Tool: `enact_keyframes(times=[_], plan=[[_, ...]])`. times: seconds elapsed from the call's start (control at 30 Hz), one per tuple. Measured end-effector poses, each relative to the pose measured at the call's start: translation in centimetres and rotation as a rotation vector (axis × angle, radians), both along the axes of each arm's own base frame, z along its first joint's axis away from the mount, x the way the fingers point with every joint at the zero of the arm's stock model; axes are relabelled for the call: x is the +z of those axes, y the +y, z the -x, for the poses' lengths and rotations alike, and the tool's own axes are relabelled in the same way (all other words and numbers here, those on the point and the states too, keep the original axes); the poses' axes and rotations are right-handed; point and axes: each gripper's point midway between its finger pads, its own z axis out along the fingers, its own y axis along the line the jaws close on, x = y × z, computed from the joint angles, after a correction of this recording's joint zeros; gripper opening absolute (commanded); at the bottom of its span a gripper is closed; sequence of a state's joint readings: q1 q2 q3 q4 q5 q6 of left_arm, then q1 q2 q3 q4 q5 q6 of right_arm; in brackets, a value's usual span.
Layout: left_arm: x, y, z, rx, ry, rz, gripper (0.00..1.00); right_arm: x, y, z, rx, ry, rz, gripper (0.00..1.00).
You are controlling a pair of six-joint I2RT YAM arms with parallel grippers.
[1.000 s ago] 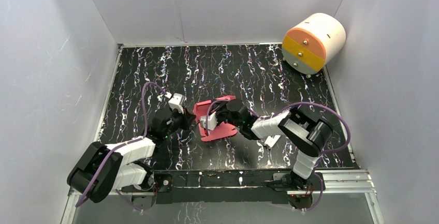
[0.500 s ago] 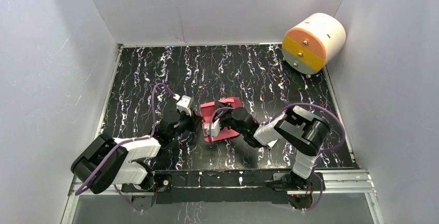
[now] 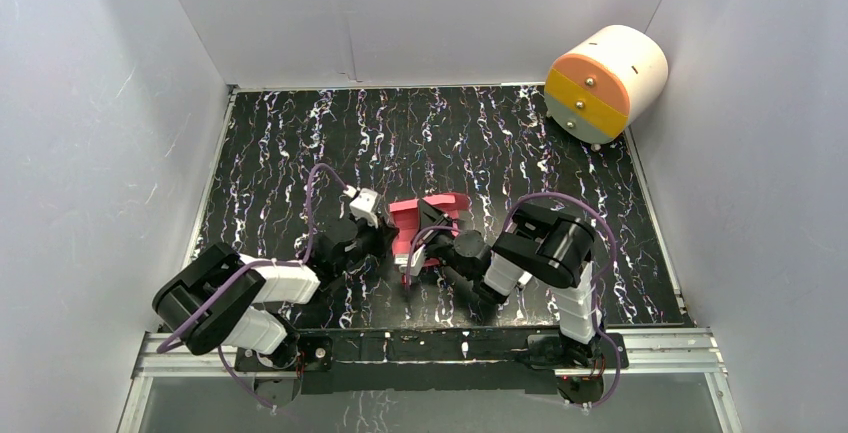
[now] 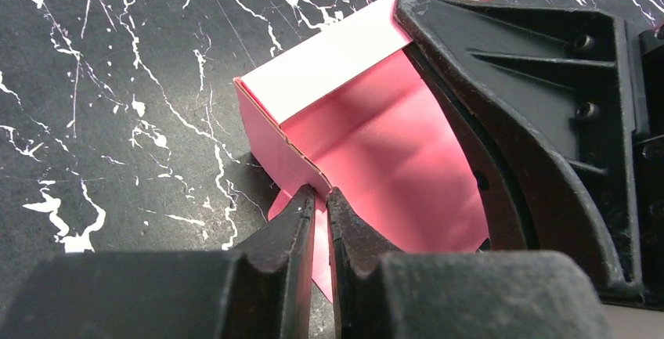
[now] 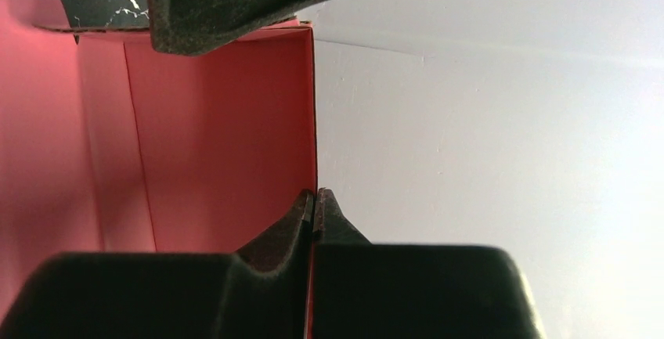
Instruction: Fold the paper box
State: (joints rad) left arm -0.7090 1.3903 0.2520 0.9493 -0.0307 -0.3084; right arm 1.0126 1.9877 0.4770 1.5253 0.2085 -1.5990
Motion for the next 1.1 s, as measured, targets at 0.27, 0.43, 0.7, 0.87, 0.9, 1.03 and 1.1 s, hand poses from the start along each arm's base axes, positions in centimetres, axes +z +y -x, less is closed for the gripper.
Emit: enact_keyframes(times=[0.27,0.43,0.7,0.87,0.9,1.03,1.1], plan=[[-0.7,0.0,0.4,-0.001,0.018,-0.019,0.32,0.1,0.7,0.9,0.032,-0.018,0.012,0.0],[0.5,0.4,0.8,0.0,-0.011,-0.003,0.42,-0.1,0.5,1.2,0.035,-0.019,0.021,0.0],[6.3,1.7,0.6,0.053,-0.162,0.081,0.47,0.0,0.5,1.2,0.036,-0.021,0.017,0.0],[7.1,3.8,0.0,0.144,-0.2,0.091,0.48,0.0,0.5,1.2,0.036,-0.021,0.017,0.0],[6.8,4.6,-0.3,0.172,-0.194,0.089,0.47,0.0,0.5,1.2,0.036,-0.021,0.017,0.0],[5.7,8.5,-2.0,0.319,-0.154,0.114,0.45,0.0,0.5,1.2,0.036,-0.021,0.016,0.0],[5.4,10.3,-2.8,0.387,-0.135,0.135,0.45,0.0,0.5,1.2,0.036,-0.022,0.017,0.0]])
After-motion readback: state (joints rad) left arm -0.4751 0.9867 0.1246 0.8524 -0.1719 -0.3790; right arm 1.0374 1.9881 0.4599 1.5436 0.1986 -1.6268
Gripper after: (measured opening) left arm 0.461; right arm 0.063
